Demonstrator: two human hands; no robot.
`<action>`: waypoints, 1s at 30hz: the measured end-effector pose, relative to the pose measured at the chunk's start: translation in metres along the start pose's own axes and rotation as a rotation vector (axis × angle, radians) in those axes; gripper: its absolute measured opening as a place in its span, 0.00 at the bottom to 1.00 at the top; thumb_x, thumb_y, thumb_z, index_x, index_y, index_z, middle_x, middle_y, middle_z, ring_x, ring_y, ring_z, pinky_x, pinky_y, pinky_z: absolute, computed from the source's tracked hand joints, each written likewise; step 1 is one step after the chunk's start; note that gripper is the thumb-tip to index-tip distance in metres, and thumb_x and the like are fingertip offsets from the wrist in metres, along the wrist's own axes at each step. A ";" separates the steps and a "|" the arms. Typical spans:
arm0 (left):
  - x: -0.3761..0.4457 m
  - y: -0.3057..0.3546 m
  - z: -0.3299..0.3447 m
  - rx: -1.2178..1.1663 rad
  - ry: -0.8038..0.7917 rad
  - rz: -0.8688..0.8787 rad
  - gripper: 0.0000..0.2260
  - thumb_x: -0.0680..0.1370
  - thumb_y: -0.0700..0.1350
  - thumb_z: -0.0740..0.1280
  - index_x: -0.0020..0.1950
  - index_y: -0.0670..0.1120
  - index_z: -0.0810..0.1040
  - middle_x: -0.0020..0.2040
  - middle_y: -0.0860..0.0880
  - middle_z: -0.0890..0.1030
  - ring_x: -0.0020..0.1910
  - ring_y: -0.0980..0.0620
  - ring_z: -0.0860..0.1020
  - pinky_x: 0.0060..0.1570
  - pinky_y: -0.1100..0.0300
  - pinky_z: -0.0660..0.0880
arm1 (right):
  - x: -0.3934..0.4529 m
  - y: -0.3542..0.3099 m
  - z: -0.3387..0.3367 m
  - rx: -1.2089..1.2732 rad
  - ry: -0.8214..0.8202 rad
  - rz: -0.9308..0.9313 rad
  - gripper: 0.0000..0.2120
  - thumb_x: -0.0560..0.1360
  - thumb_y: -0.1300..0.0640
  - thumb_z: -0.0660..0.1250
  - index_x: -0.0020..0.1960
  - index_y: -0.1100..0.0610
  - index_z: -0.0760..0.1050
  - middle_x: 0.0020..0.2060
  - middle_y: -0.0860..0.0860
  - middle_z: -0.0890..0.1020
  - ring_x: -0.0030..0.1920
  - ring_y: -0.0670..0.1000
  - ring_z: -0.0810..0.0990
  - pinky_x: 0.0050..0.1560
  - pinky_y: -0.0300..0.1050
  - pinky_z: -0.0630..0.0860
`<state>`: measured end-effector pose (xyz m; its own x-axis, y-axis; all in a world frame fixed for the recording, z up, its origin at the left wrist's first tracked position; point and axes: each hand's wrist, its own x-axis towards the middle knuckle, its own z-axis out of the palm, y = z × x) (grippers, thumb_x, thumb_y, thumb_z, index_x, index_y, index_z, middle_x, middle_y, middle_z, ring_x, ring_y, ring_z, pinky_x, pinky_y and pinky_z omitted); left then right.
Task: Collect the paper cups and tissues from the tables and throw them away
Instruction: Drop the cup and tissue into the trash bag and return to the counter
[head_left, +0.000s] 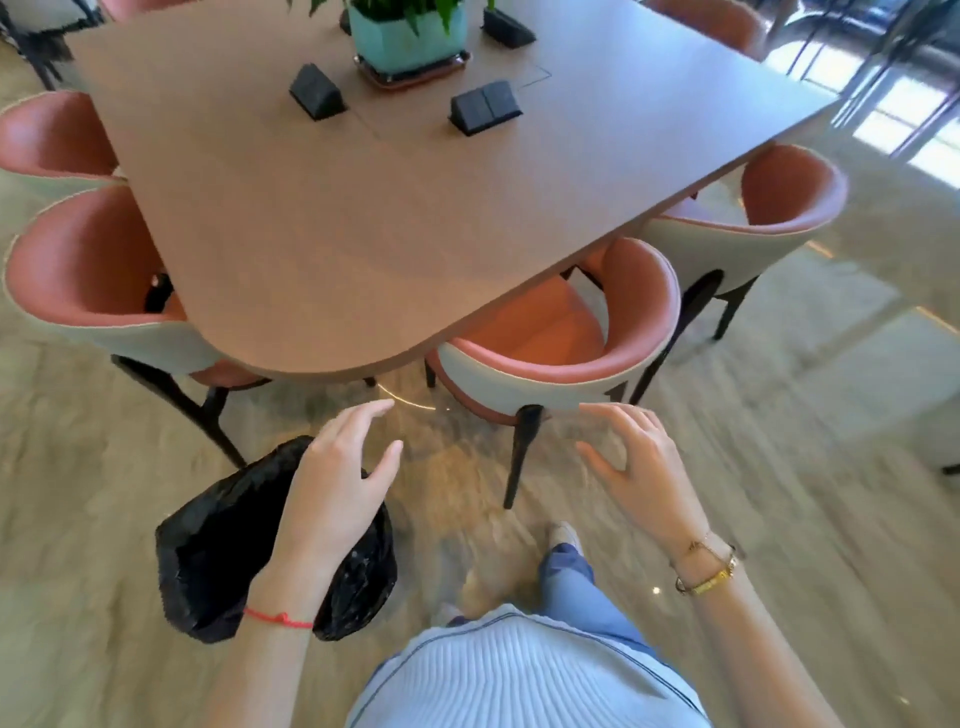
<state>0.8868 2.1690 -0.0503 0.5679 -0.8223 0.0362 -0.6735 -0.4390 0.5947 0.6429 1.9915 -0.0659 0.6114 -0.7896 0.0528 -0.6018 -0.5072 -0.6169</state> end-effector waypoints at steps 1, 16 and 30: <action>0.011 0.015 0.009 -0.004 -0.028 0.041 0.18 0.78 0.47 0.67 0.68 0.51 0.72 0.64 0.55 0.76 0.65 0.57 0.72 0.64 0.61 0.68 | -0.004 0.012 -0.010 0.002 0.037 0.033 0.18 0.73 0.56 0.72 0.62 0.53 0.75 0.57 0.46 0.79 0.61 0.50 0.72 0.61 0.35 0.64; 0.152 0.294 0.204 -0.076 -0.279 0.510 0.18 0.76 0.44 0.70 0.65 0.48 0.75 0.60 0.52 0.79 0.59 0.53 0.76 0.61 0.62 0.69 | -0.028 0.236 -0.210 -0.080 0.458 0.415 0.18 0.72 0.58 0.73 0.61 0.56 0.77 0.54 0.50 0.80 0.58 0.52 0.75 0.59 0.31 0.62; 0.290 0.482 0.361 -0.143 -0.426 0.679 0.19 0.76 0.43 0.70 0.66 0.47 0.75 0.61 0.52 0.79 0.62 0.55 0.75 0.65 0.59 0.69 | 0.029 0.407 -0.312 -0.073 0.622 0.656 0.18 0.72 0.59 0.73 0.61 0.56 0.76 0.56 0.50 0.80 0.60 0.51 0.75 0.62 0.33 0.62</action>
<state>0.5557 1.5884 -0.0435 -0.1908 -0.9723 0.1349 -0.7230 0.2321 0.6507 0.2555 1.6544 -0.0706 -0.2410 -0.9610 0.1356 -0.7754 0.1066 -0.6223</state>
